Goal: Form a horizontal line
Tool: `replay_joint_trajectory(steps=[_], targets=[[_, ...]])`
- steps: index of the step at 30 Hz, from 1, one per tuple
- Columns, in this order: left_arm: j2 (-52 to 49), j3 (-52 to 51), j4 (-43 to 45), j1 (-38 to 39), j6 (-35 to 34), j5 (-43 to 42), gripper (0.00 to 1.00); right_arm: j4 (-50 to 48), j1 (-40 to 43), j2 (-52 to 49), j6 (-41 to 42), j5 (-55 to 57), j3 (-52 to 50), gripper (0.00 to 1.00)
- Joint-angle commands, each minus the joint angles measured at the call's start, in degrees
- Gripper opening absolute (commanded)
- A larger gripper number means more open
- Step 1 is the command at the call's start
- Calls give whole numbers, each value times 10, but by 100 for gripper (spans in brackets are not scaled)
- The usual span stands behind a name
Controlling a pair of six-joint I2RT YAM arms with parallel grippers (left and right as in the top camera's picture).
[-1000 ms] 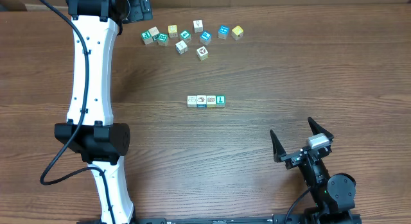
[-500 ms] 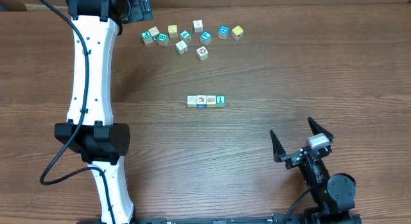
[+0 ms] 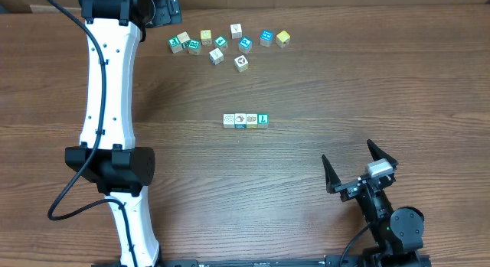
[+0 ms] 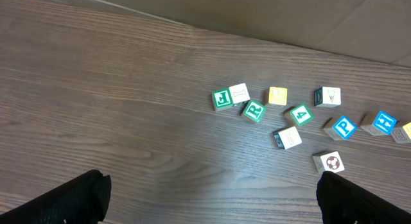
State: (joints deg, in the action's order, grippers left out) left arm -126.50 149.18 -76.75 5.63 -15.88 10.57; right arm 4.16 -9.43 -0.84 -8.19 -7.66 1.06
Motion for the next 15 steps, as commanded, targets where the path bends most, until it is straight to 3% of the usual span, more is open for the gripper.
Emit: replay_joint_trajectory(steps=[1, 15], targets=[[2, 3, 0, 4, 7, 3, 100, -2, -3, 7, 0, -1, -6, 100], [-3, 1, 0, 4, 7, 3, 100, -2, -3, 7, 0, -1, -6, 100]])
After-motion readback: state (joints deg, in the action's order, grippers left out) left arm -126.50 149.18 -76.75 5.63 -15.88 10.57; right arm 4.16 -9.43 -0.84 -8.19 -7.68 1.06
